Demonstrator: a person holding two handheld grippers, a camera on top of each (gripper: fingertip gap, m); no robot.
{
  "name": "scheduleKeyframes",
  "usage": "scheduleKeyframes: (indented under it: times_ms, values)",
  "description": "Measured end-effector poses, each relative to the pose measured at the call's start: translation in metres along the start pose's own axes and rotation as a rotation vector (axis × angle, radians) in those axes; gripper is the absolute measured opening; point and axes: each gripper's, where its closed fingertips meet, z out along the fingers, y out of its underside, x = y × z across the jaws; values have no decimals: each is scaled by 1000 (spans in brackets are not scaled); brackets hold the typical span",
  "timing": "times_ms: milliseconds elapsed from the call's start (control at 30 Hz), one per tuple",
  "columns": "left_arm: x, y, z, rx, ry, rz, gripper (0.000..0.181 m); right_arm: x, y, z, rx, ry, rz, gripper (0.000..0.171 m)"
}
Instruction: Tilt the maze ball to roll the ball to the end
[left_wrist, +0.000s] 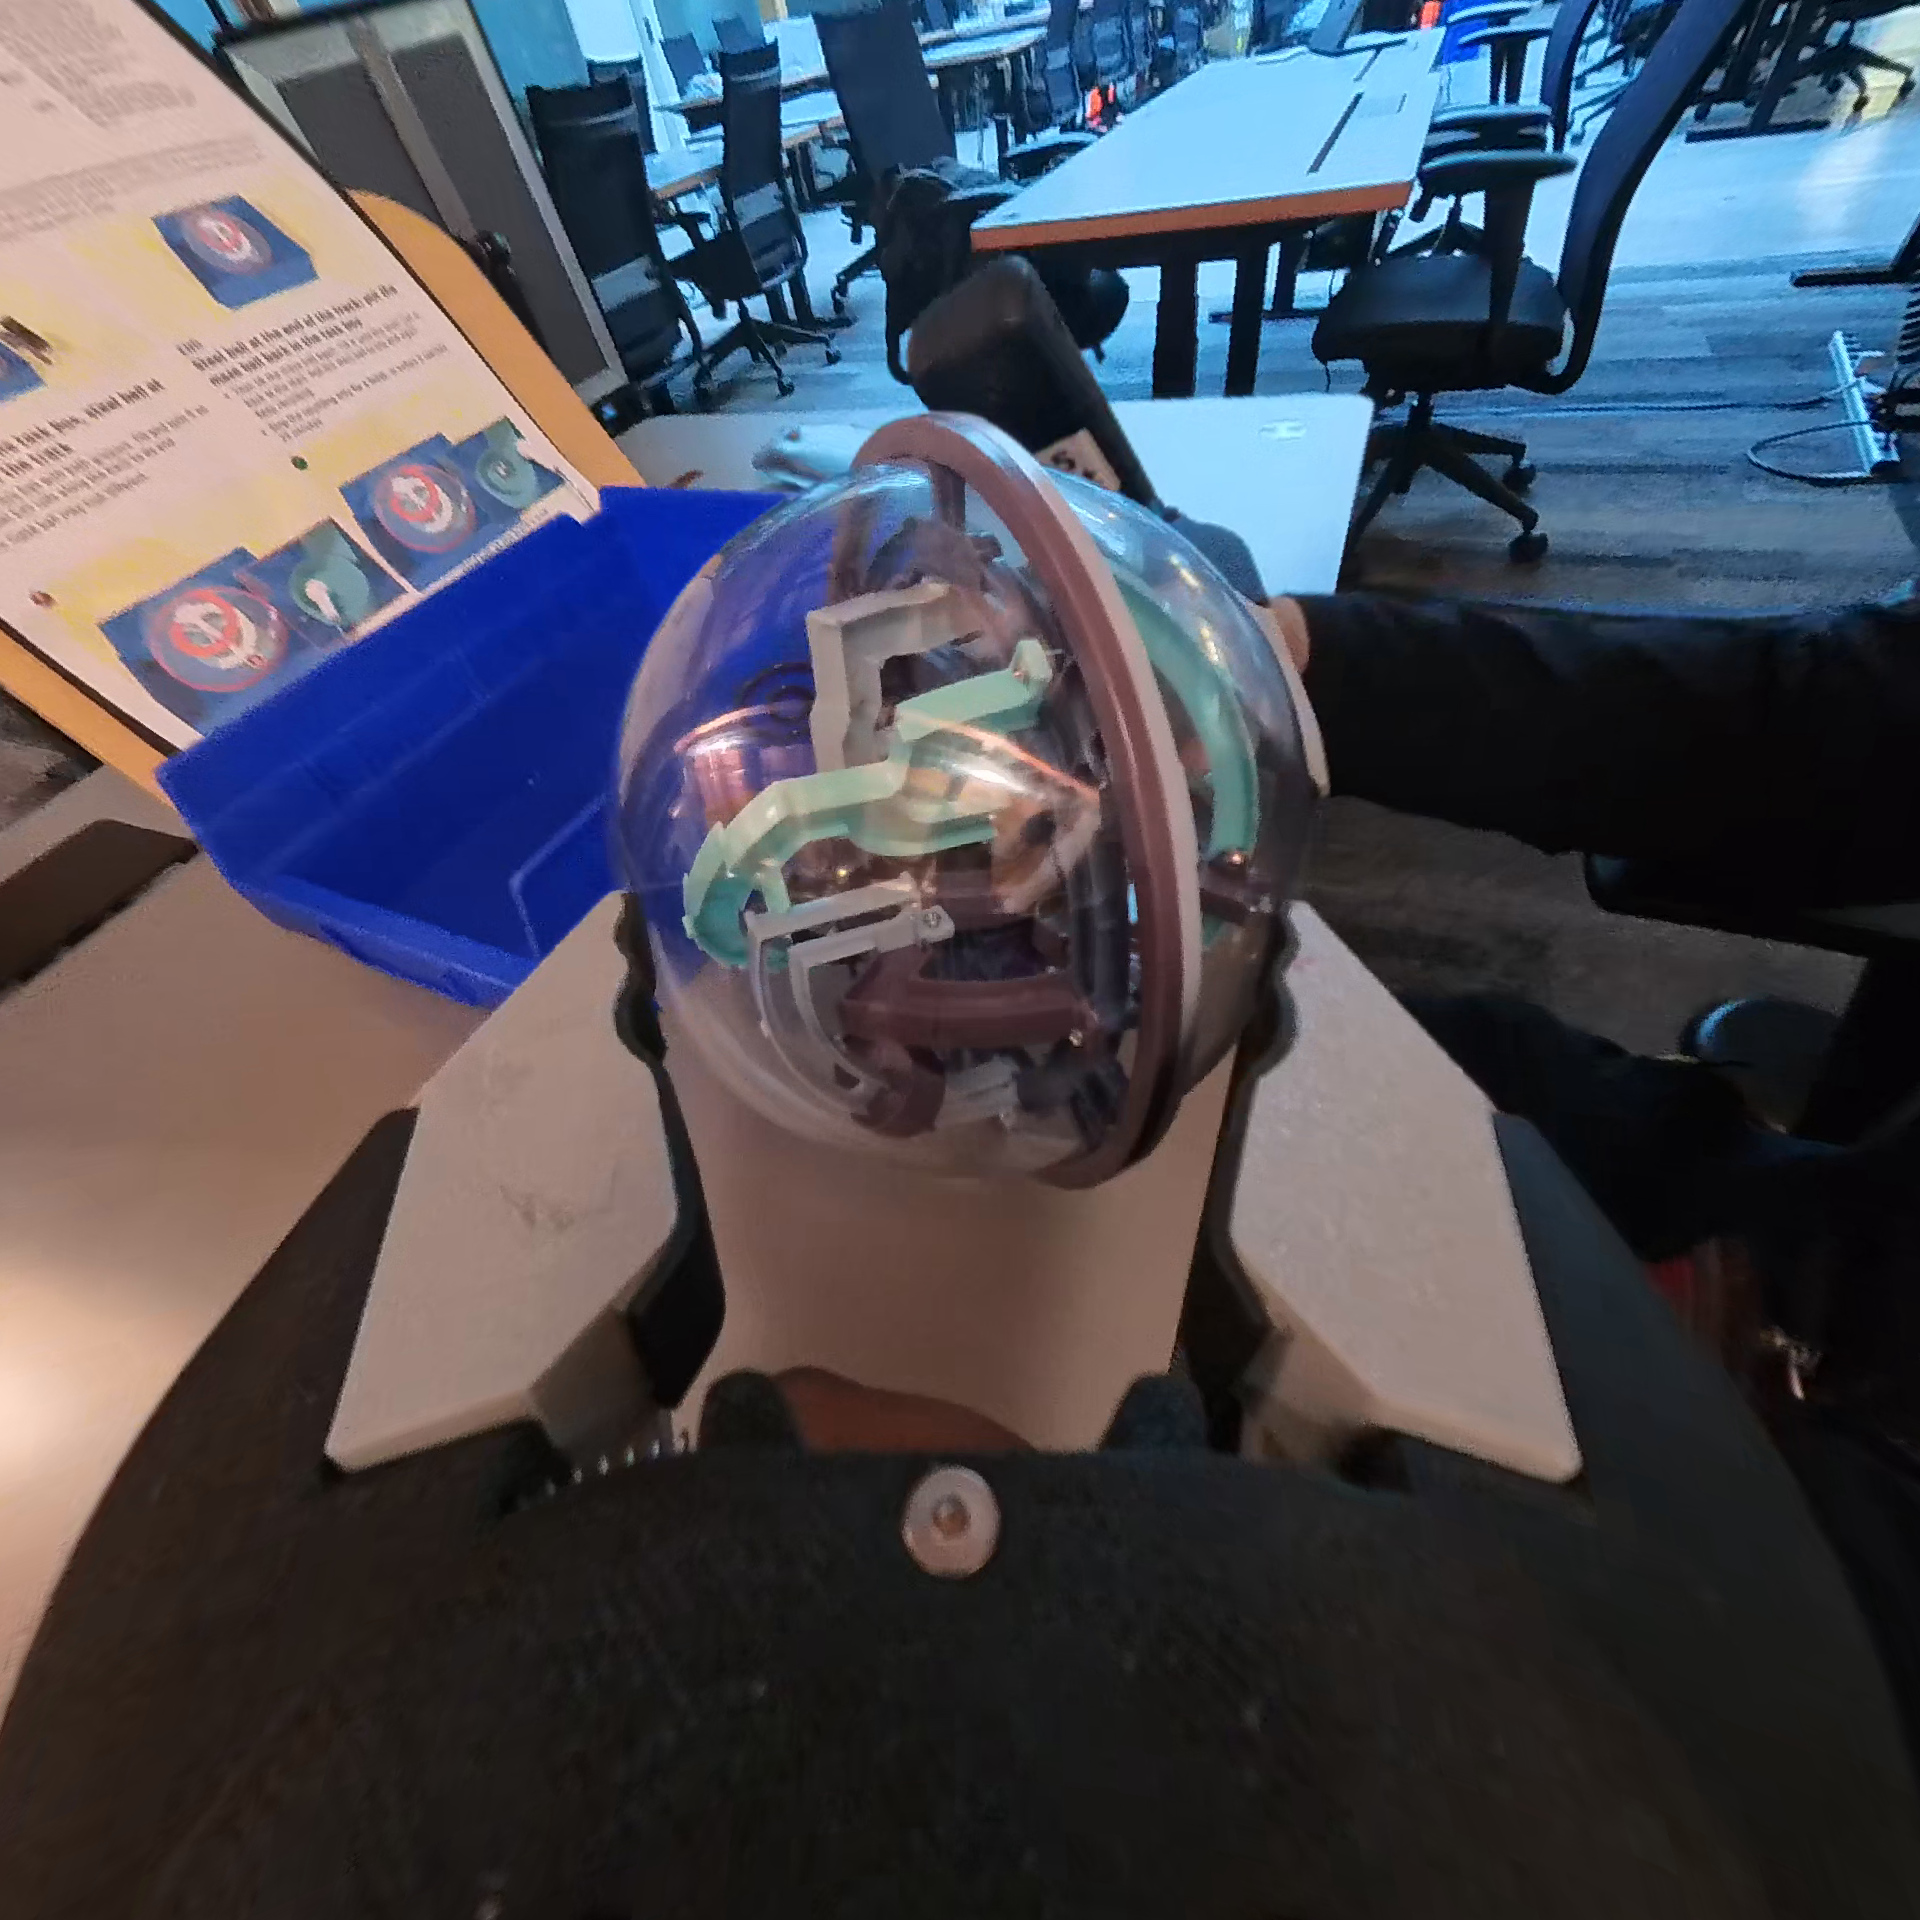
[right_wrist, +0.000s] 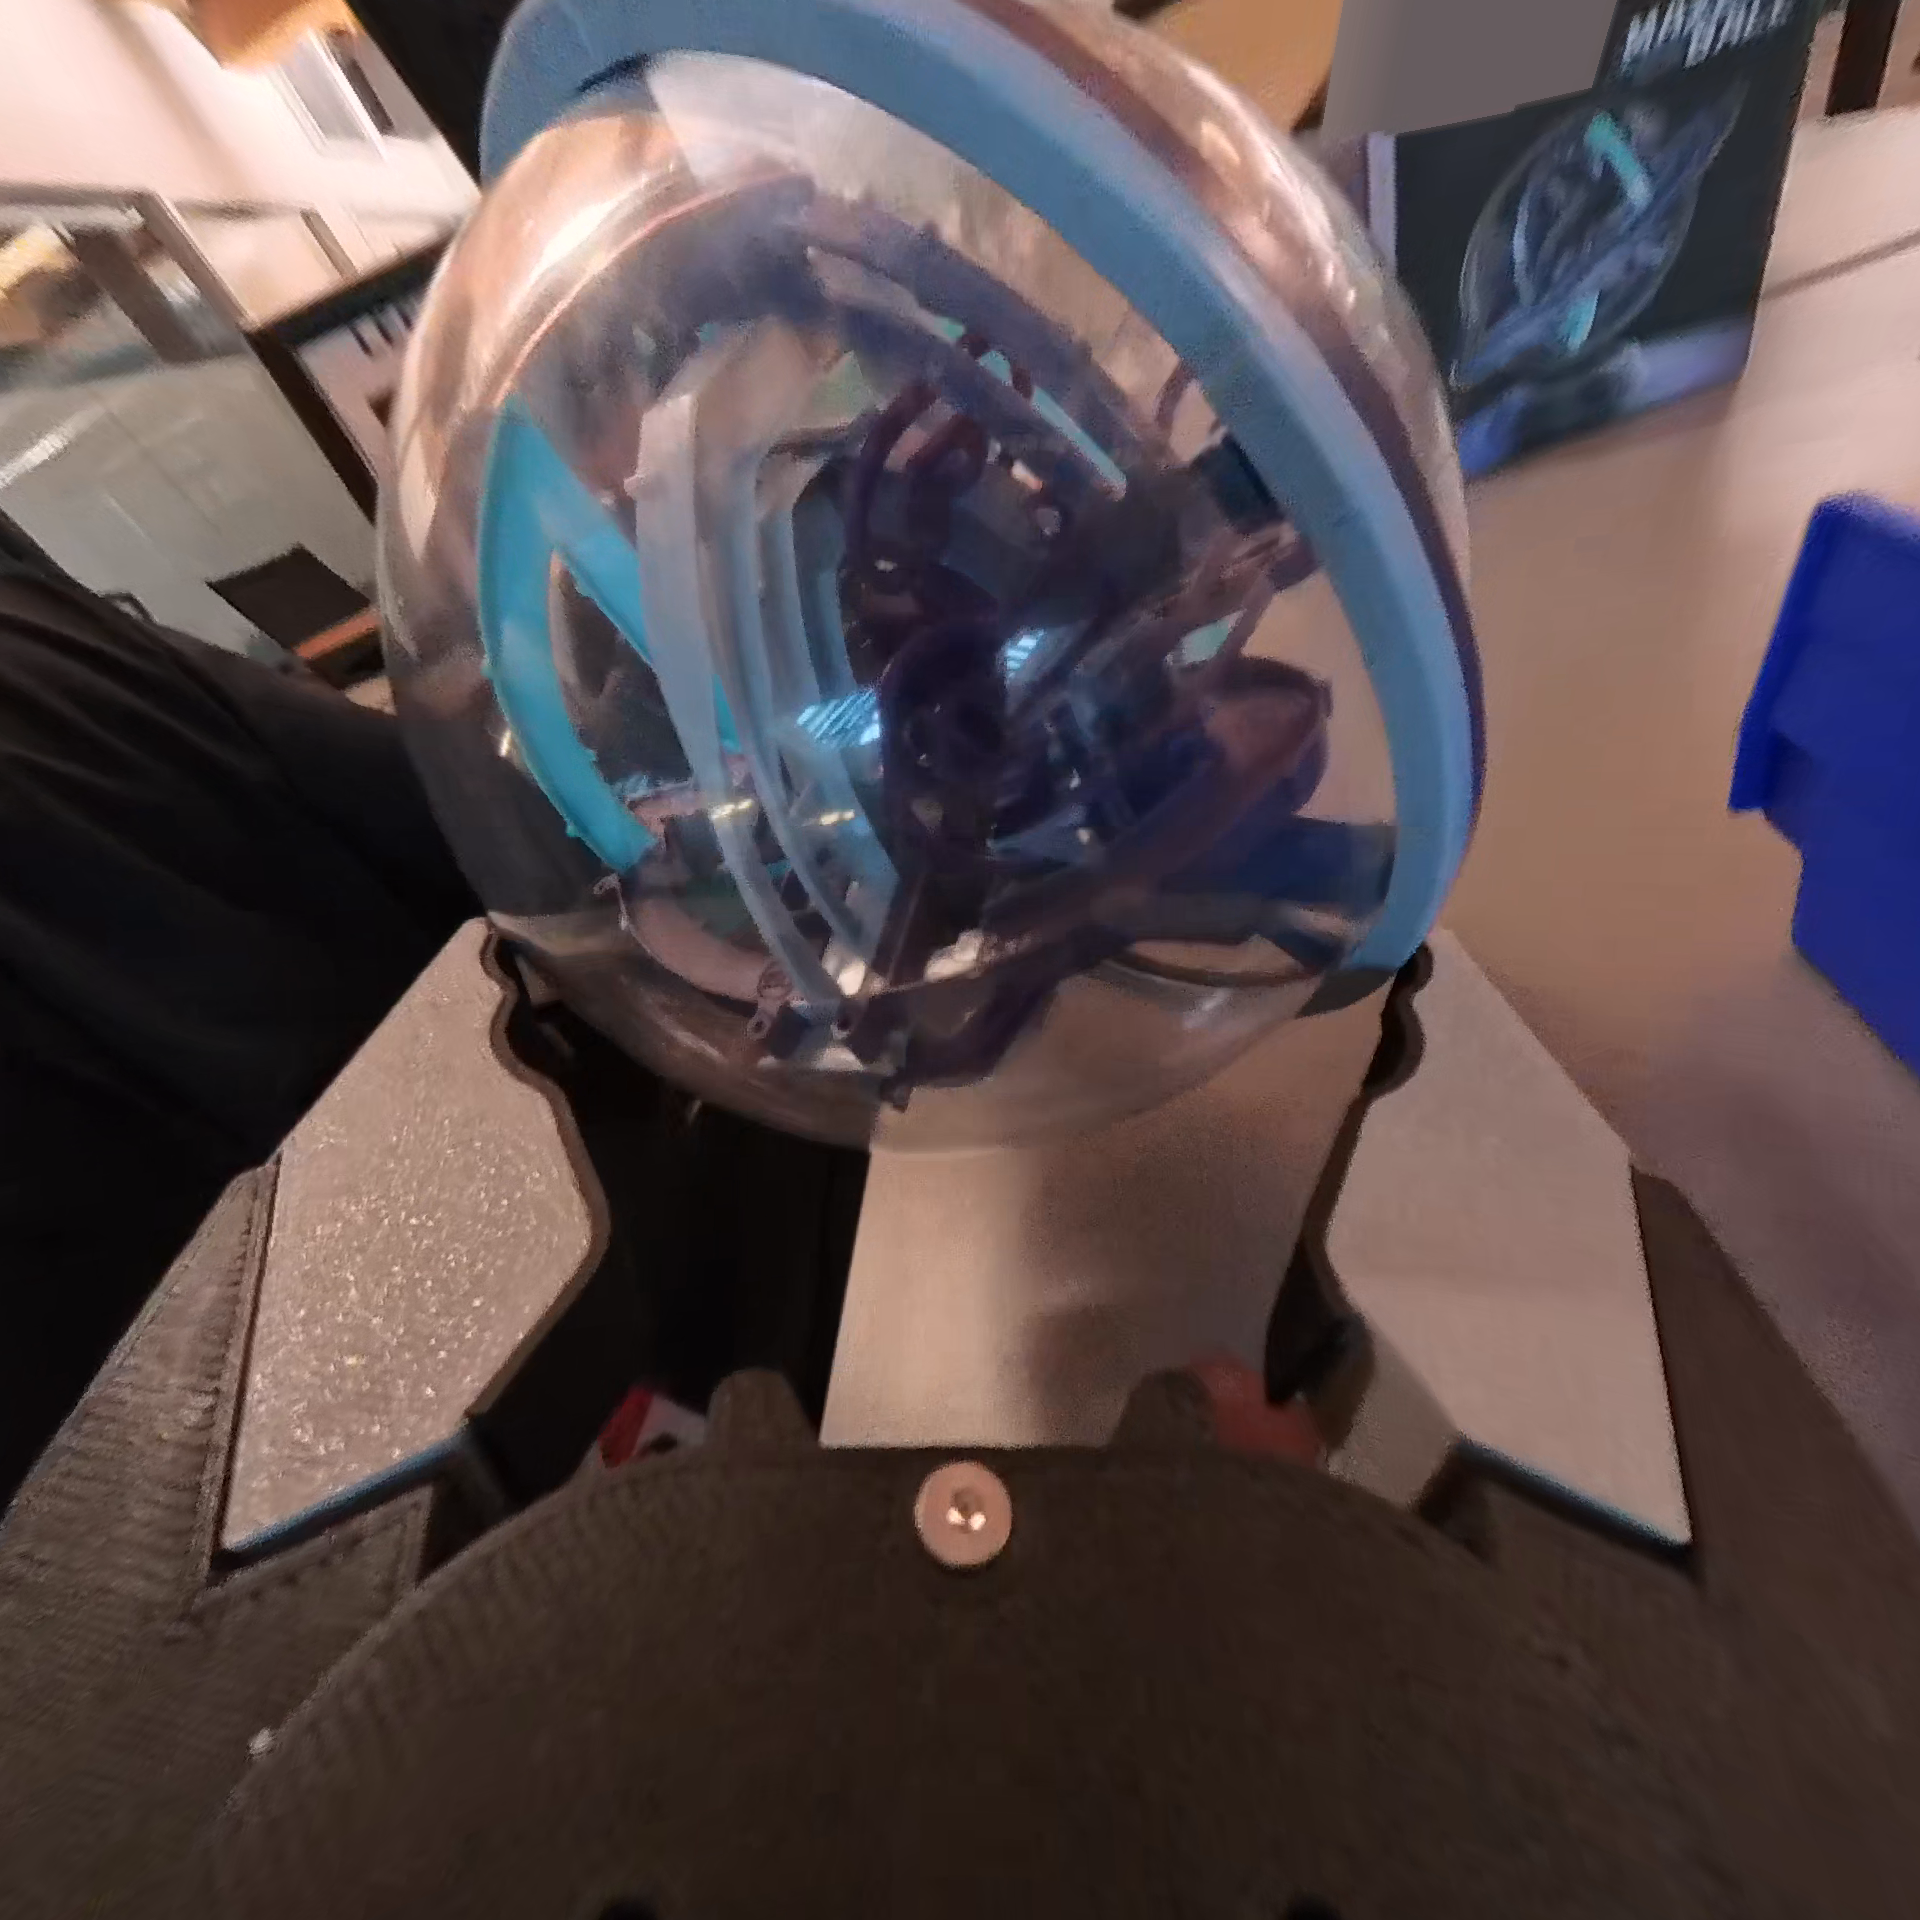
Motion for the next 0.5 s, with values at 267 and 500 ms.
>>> scheduleKeyframes:
  times_ms: [267,500]
  values:
    - [-5,32,5,-25,55,-17,115,15,36,10,-205,88,31,157]
    - [-7,34,4,17,129,-40,113,17,57,17,-332,130,52,157]
